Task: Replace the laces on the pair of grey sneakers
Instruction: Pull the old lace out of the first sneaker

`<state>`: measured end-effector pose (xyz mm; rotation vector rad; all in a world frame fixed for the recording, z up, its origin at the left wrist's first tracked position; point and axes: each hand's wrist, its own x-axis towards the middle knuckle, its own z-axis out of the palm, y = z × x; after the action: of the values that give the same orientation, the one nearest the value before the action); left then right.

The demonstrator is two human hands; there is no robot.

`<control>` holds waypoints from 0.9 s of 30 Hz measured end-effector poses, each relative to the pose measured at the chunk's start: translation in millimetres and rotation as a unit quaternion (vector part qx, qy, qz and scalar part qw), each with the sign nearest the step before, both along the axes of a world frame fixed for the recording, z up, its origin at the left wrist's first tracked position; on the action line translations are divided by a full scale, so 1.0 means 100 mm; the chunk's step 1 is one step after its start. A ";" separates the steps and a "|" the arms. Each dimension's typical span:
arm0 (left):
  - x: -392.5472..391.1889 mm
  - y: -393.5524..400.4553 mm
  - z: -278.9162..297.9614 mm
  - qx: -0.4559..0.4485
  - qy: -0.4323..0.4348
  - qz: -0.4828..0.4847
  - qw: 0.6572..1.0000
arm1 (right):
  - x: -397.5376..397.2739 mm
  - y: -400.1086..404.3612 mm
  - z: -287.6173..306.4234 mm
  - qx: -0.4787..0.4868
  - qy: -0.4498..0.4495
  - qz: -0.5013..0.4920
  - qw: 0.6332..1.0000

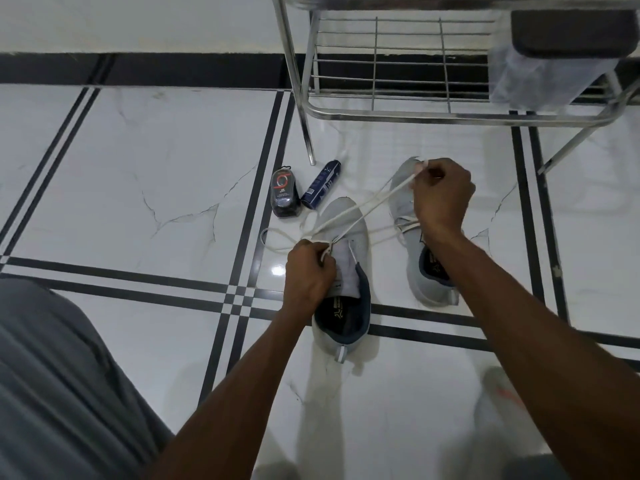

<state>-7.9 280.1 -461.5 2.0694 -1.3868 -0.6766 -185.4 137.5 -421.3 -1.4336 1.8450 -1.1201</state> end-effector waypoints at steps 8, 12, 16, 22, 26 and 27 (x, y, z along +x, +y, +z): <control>-0.01 -0.07 -0.03 -0.011 0.006 -0.002 1.000 | 0.51 0.47 -0.33 0.094 0.160 0.394 0.900; -0.04 -0.07 -0.07 0.004 0.013 -0.006 1.000 | 0.60 0.45 -0.60 0.086 0.237 0.396 0.883; -0.04 -0.05 -0.08 0.005 0.024 0.000 1.000 | 0.54 0.46 -0.59 0.038 0.242 0.408 0.880; 0.02 -0.04 -0.06 -0.006 0.012 0.006 1.000 | -0.02 -0.08 -0.07 -0.034 0.059 -0.041 0.997; -0.04 -0.01 -0.05 -0.016 0.019 0.015 1.000 | 0.22 0.15 -0.13 0.051 0.084 0.165 0.981; -0.04 -0.01 -0.03 -0.015 0.017 0.015 1.000 | 0.31 0.26 -0.19 0.083 0.097 0.230 0.965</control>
<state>-12.2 278.8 -464.6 2.0418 -1.3370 -0.6702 -154.0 163.8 -440.2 -1.7974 1.5646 -0.6011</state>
